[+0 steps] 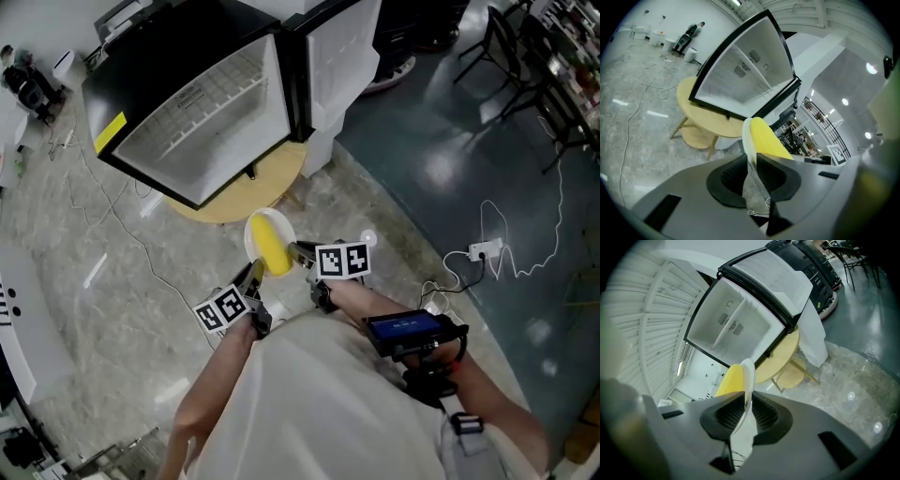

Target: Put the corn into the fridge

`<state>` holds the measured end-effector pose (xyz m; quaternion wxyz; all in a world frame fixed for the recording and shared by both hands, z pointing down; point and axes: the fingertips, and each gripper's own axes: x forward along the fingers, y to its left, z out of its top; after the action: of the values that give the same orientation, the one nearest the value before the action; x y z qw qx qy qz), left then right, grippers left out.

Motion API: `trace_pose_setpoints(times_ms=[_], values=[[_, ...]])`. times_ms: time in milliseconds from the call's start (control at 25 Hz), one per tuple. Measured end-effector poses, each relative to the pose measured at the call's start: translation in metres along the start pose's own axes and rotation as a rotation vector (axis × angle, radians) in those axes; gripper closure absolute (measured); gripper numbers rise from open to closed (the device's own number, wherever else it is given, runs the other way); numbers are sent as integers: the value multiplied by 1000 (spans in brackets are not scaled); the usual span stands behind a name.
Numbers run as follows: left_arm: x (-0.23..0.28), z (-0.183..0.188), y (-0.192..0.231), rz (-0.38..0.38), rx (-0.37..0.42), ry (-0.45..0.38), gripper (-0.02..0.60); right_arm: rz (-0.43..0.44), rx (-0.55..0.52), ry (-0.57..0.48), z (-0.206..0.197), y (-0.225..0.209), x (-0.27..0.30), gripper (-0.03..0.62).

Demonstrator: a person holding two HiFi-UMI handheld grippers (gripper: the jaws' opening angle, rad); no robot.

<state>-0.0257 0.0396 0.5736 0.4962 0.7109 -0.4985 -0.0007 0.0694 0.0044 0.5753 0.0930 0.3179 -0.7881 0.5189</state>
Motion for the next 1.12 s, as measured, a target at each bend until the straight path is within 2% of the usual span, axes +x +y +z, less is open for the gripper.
trace_pose_setpoints(times_ms=[560,1120], values=[[49,18,-23,59,-52,-82,522,62,-41,74,55,-29,0,540],[64,15,-36,81,-81,-102,523,87,-44,95,68,-41,-10,540]])
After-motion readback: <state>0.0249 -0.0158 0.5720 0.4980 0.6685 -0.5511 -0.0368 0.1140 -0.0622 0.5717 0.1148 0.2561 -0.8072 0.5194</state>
